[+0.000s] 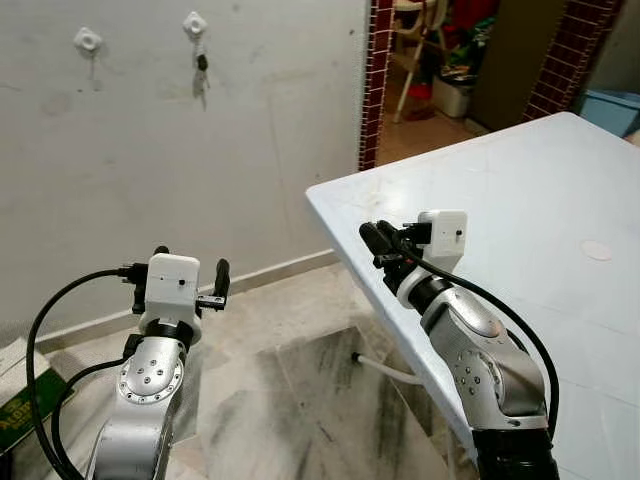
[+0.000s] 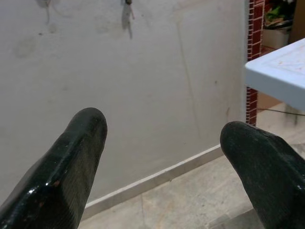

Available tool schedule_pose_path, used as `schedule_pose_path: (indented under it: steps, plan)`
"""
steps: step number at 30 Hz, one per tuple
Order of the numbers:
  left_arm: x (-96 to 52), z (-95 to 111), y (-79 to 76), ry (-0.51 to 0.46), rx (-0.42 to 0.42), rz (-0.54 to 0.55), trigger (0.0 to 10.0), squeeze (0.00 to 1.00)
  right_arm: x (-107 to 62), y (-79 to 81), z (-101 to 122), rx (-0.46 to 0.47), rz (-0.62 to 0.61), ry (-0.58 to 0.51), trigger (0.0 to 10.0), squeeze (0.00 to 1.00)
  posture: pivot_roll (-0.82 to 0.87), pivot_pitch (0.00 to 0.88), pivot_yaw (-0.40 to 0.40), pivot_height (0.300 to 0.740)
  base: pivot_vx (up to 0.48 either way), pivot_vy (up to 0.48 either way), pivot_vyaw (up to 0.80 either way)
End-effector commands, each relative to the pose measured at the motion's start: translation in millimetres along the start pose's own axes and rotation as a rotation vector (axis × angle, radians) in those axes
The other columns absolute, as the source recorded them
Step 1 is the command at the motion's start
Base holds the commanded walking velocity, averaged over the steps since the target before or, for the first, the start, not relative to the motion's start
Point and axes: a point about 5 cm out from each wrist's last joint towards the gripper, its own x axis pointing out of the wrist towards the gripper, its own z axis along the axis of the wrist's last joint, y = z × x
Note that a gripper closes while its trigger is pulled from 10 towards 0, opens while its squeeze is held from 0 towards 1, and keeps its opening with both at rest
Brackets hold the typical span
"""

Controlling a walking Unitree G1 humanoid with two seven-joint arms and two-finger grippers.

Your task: Hang keys on a hook

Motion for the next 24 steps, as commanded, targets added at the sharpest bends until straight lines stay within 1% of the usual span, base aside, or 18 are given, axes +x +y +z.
schedule_pose_path:
  steps: [1,24]
  plan:
    - [1.5,-1.3,2.2,0.015,0.004,0.012,10.0,0.0,0.5,1.0,1.4,-0.01,-0.006,-0.012,10.0,0.0,0.05,0.0,0.037,0.74,0.0,0.48,0.0]
    - [5.3,-0.8,1.6,0.023,-0.018,0.015,10.0,0.0,1.2,-4.1,2.1,-0.015,-0.034,-0.016,10.0,0.0,0.04,0.0,0.04,0.74,0.0,0.48,0.0]
